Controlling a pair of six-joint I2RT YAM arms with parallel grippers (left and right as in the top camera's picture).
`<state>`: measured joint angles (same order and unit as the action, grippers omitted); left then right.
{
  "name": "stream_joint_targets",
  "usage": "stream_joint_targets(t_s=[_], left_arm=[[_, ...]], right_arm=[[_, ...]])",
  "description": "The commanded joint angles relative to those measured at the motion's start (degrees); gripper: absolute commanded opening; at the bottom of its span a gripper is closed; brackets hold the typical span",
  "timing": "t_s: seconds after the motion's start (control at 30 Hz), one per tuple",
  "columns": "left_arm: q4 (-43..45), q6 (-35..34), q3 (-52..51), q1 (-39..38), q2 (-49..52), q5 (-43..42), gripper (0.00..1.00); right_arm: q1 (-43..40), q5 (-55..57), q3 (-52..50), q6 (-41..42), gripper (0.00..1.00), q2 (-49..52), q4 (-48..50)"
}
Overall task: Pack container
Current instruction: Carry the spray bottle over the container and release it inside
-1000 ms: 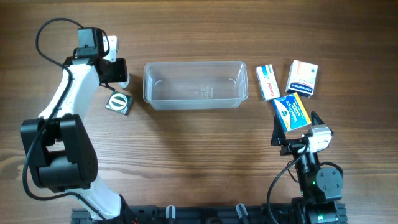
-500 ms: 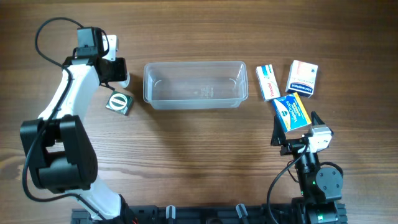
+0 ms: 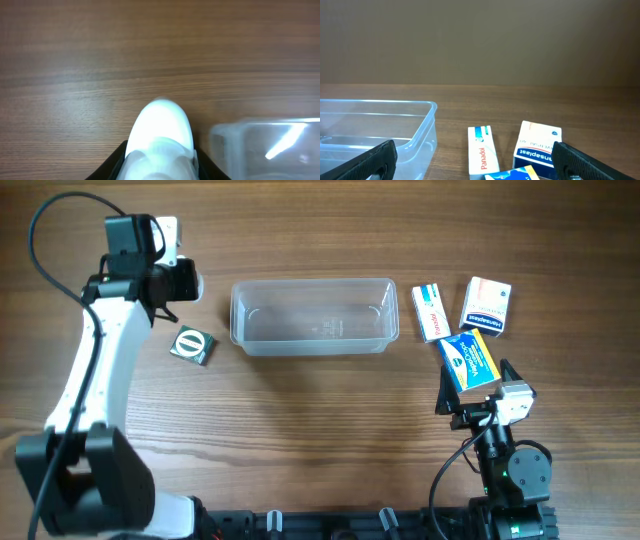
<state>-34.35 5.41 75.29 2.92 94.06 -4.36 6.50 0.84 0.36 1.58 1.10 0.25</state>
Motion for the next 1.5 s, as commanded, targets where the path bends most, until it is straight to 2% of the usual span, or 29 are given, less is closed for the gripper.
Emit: stream_joint_targets(t_s=[0.0, 0.23, 0.43, 0.73, 1.47], left_arm=[[-0.4, -1.5, 0.8, -4.7, -7.1, -0.7, 0.31], [-0.7, -6.9, 0.8, -11.6, -15.0, 2.5, 0.32], [-4.4, -13.5, 0.8, -14.7, -15.4, 2.5, 0.32], [-6.6, -14.8, 0.8, -17.6, -11.0, 2.6, 0.31], [-6.6, -15.1, 0.8, -17.7, 0.1, 6.0, 0.29]], right_arm=[[0.2, -0.7, -0.1, -0.5, 1.00, -0.5, 0.2], [0.2, -0.7, -0.1, -0.5, 1.00, -0.5, 0.2], [0.2, -0.7, -0.1, -0.5, 1.00, -0.5, 0.2], [0.2, -0.7, -0.1, -0.5, 1.00, -0.5, 0.2], [0.2, -0.7, -0.1, -0.5, 1.00, -0.5, 0.2]])
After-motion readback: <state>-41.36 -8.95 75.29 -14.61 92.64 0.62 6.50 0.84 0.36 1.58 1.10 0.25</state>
